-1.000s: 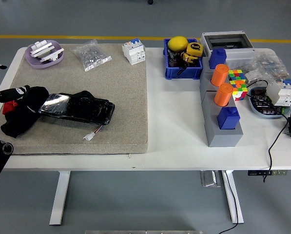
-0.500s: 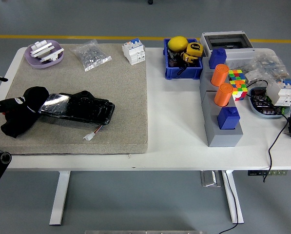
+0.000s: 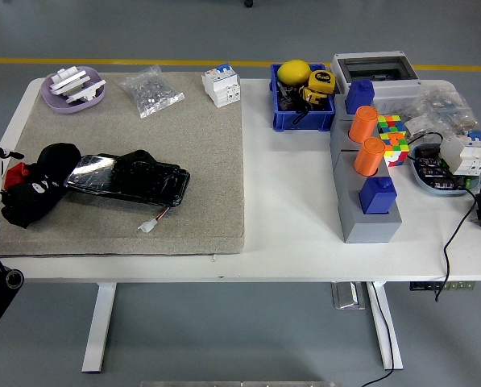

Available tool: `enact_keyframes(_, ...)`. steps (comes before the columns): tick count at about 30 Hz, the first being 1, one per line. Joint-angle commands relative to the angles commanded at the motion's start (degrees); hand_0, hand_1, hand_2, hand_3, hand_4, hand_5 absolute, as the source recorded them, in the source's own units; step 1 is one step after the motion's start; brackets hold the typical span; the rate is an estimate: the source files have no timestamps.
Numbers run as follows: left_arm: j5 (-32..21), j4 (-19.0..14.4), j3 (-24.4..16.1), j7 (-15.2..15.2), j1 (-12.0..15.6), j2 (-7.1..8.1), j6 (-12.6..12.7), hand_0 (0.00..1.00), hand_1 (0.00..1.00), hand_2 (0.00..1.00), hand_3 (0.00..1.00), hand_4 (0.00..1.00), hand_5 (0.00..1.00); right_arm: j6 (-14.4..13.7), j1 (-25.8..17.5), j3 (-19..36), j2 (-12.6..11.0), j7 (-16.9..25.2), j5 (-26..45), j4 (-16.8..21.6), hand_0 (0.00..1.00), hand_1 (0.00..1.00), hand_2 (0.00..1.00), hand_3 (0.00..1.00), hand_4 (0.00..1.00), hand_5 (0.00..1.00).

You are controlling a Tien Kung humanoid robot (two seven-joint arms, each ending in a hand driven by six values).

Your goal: Pick the rag up,wipe the panel,place it on the desk

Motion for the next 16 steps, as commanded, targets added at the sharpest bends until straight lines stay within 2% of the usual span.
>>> enact_keyframes(8,-1.10,0.86,1.28,0.23,-2.67,0.76,-0.53,0.752,0.820,0.829,0.687,0.874,0.269,-0.26,1.65,0.11,0.08,-0.03,0.02,-0.10,0.755,0.604,0.624,0.559,0.945,0.471)
enact_keyframes(13,-0.91,1.49,-0.70,0.47,-4.10,-0.85,-0.91,0.752,0.820,0.829,0.687,0.874,0.269,-0.31,2.22,-0.17,0.21,-0.06,0.08,0.03,0.755,0.604,0.624,0.559,0.945,0.471)
enact_keyframes(14,-0.54,1.68,-1.24,0.56,-4.22,-1.30,-1.02,0.753,0.820,0.829,0.685,0.874,0.270,-0.34,2.35,-0.07,0.16,-0.11,0.08,0.04,0.756,0.605,0.625,0.559,0.878,0.430)
enact_keyframes(16,-0.36,1.88,-1.81,0.45,-4.32,-1.92,-0.95,0.753,0.820,0.829,0.685,0.874,0.270,-0.44,2.64,0.24,0.03,-0.10,-0.29,0.14,0.756,0.605,0.625,0.559,0.878,0.430)
